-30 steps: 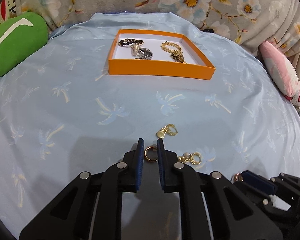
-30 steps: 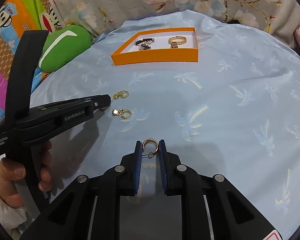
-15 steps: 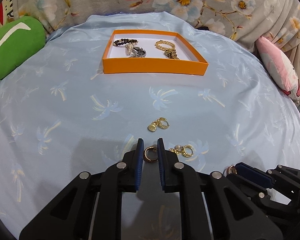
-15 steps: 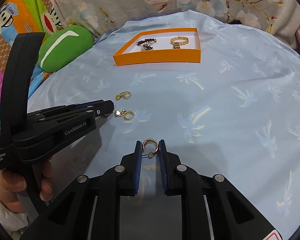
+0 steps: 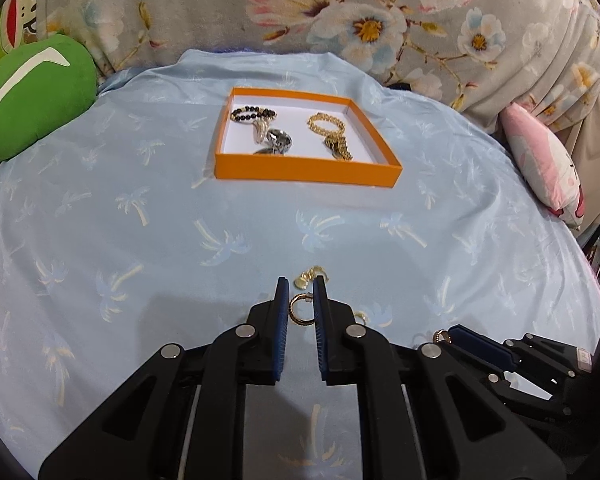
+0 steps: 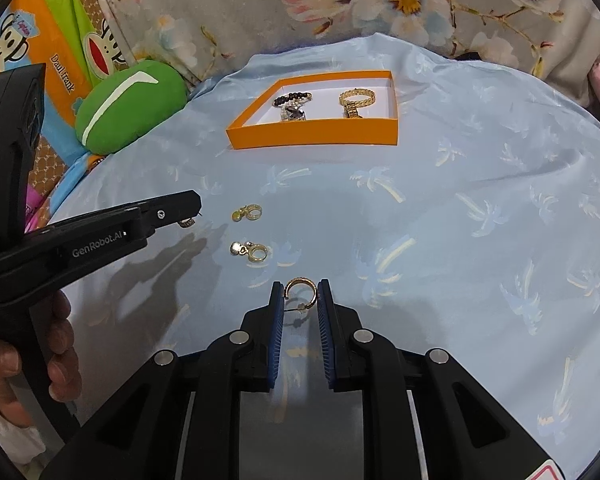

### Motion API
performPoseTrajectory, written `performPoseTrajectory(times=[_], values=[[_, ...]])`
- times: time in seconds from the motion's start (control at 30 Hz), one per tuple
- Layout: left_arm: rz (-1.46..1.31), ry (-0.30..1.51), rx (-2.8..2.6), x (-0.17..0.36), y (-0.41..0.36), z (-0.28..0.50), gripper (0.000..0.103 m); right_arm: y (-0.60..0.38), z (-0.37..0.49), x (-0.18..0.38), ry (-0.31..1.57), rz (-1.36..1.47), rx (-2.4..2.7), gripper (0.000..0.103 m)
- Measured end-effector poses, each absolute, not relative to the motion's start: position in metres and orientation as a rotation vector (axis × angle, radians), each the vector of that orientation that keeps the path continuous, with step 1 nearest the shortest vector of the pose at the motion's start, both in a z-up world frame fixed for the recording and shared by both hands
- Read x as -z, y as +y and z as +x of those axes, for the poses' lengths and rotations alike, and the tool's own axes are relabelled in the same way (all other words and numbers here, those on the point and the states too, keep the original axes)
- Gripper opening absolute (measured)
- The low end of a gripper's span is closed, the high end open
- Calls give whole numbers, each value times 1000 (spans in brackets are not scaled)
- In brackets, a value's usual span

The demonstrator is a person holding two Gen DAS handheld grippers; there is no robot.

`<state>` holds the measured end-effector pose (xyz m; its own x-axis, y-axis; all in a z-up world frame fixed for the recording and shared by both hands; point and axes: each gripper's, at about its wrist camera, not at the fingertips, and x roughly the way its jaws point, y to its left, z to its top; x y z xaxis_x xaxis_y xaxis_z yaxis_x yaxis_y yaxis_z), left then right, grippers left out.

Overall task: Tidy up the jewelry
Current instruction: 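Carry both earrings into the orange box and open both tools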

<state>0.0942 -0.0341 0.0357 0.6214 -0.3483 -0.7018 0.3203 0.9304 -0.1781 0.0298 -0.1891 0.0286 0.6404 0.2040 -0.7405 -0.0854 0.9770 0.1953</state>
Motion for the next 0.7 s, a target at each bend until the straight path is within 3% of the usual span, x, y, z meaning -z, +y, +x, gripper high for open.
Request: performPoseTrajectory(times=[0.4, 0.7], values=[[-80, 728, 381, -78, -37, 171, 11, -214, 126, -83, 722, 145, -150, 15], [-65, 706, 370, -76, -64, 259, 11, -208, 230, -87, 707, 134, -152, 15]])
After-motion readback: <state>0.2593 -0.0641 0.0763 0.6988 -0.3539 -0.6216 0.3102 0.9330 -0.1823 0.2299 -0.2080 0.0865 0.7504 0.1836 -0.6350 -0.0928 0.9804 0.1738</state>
